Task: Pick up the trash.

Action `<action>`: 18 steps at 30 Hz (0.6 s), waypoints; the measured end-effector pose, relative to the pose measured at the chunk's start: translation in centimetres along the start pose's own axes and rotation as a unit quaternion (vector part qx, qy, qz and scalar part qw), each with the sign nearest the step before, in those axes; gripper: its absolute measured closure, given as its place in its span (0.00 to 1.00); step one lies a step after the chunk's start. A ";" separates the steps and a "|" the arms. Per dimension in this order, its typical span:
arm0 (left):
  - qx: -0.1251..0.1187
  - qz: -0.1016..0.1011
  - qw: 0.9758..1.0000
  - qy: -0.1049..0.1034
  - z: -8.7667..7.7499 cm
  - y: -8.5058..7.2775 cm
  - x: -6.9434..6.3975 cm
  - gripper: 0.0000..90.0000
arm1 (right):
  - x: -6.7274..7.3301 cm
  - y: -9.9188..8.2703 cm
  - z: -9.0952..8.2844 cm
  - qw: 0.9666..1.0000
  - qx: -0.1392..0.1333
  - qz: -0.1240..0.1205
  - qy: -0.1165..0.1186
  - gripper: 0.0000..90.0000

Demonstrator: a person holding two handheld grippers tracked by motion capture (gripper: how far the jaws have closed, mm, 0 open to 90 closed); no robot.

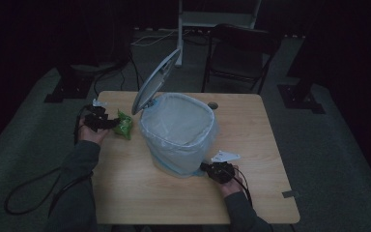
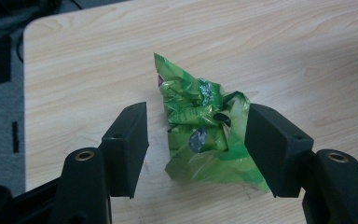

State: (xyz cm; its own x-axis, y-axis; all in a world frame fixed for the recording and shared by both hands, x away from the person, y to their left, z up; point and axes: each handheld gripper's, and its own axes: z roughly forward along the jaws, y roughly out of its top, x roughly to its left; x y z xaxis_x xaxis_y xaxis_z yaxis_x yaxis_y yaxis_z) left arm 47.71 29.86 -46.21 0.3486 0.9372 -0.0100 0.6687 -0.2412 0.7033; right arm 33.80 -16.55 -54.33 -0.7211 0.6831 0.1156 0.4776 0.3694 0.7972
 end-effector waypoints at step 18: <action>0.032 0.020 0.999 -0.023 1.7 -2.1 -1.2 0.54 | 0.0 0.0 0.0 1.000 0.000 -0.001 0.001 1.00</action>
State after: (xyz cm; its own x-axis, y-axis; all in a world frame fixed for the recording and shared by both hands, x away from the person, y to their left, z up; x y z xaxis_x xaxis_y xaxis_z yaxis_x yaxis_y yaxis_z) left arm 46.98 28.81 -48.90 0.4054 0.9140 -0.0163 0.6933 -0.2958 0.6571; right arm 33.84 -16.56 -54.33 -0.7228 0.6813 0.1156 0.4770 0.3708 0.7968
